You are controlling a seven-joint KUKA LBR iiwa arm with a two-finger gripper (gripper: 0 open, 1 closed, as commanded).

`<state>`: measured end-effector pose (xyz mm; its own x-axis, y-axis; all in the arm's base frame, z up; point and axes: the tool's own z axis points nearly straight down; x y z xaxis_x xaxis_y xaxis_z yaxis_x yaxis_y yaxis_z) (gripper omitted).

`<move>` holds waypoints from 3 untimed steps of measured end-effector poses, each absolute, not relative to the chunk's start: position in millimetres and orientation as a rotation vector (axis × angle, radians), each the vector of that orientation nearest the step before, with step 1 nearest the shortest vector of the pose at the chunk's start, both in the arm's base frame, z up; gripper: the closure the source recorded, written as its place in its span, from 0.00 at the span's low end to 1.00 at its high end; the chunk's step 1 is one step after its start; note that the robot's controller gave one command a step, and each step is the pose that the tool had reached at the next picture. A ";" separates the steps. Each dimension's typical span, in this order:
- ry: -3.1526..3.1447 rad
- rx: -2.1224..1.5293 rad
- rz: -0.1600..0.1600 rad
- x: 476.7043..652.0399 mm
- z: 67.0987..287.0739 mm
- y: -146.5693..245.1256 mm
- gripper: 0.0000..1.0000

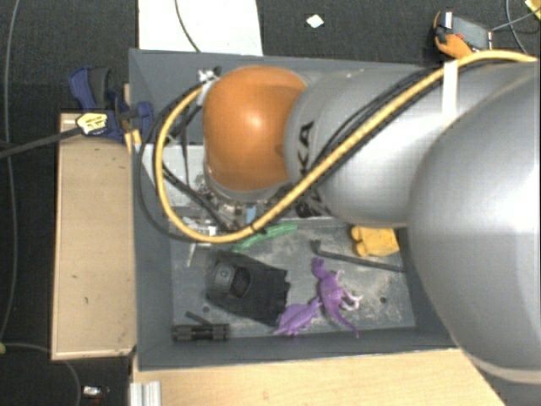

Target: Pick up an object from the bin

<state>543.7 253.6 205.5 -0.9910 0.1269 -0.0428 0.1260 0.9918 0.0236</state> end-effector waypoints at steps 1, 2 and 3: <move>3.108 0.490 -0.018 492.4 131.6 151.2 0.00; 3.106 0.039 0.020 517.9 131.0 154.0 0.00; 3.094 0.499 -0.003 505.0 77.1 156.3 0.00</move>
Offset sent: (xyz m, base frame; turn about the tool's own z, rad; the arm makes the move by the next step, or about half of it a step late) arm -0.0240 -0.1001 -0.0756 -0.1342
